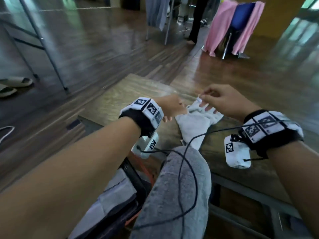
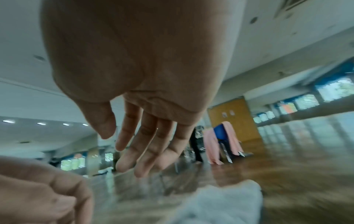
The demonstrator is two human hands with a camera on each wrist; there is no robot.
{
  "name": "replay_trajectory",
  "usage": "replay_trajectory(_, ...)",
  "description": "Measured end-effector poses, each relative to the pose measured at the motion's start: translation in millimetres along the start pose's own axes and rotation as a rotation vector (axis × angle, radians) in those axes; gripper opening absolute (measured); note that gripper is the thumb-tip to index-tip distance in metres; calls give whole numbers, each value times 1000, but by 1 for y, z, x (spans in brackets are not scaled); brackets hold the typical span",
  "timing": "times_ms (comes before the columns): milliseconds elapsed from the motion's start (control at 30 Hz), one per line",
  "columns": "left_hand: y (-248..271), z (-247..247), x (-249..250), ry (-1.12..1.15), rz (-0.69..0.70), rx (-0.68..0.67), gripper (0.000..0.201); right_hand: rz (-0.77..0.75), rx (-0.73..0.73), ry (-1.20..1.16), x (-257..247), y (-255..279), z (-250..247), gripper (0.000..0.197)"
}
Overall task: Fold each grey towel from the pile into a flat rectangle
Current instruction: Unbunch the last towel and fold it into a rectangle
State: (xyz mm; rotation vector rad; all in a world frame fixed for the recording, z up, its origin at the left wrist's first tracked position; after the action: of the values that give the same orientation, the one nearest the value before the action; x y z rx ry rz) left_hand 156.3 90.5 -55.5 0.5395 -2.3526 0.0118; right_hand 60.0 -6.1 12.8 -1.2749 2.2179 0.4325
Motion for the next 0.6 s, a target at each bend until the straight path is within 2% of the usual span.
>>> replay_trajectory(67, -16, 29, -5, -86, -35, -99, 28, 75, -52, 41, 57, 1, 18, 9)
replay_trajectory(100, -21, 40, -8, -127, -43, -124, 29, 100, -88, 84, 80, 2, 31, 15)
replay_trajectory(200, -39, 62, -10, -236, -4, -137, 37, 102, -191, 211, 123, 6, 71, 54)
replay_trajectory(267, -49, 72, -3, -306, 33, -142, 36, 73, -170, 252, 134, 8, 86, 74)
replay_trajectory(300, -56, 76, -2, -317, 47, -132, 27, 88, -140, 243, 140, 8, 90, 81)
replay_trajectory(333, -61, 78, -1, -307, 60, -109, 16, 115, -102, 221, 144, 7, 93, 86)
replay_trajectory(367, -67, 79, -3, -274, 46, -86, 21, 144, -63, 202, 148, 5, 94, 86)
replay_trajectory(400, -70, 79, -2, -246, 45, -66, 26, 172, -33, 199, 151, 3, 94, 82)
replay_trajectory(433, -74, 78, -1, -213, 55, -48, 23, 198, -15, 217, 154, 1, 93, 73)
replay_trajectory(500, -79, 71, 9, -177, 86, -17, 10, 233, 31, 253, 157, 0, 83, 42)
replay_trajectory(533, -81, 65, 17, -153, 104, 11, 9, 228, 68, 249, 157, 0, 74, 30)
replay_trajectory(600, -82, 49, 38, -59, 145, 89, 12, 171, 151, 189, 151, 2, 51, 20)
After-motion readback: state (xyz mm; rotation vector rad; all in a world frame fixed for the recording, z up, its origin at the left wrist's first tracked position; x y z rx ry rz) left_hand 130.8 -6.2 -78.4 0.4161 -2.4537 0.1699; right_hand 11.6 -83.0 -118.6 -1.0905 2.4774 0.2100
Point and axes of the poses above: each hand's wrist, its own y-axis away from the middle knuckle, its own z-axis out of the palm, x = y × z, the point moved 9 cm from there along -y, towards the middle knuckle, and after that the axes turned 7 degrees about z, right-handed, at the moved point
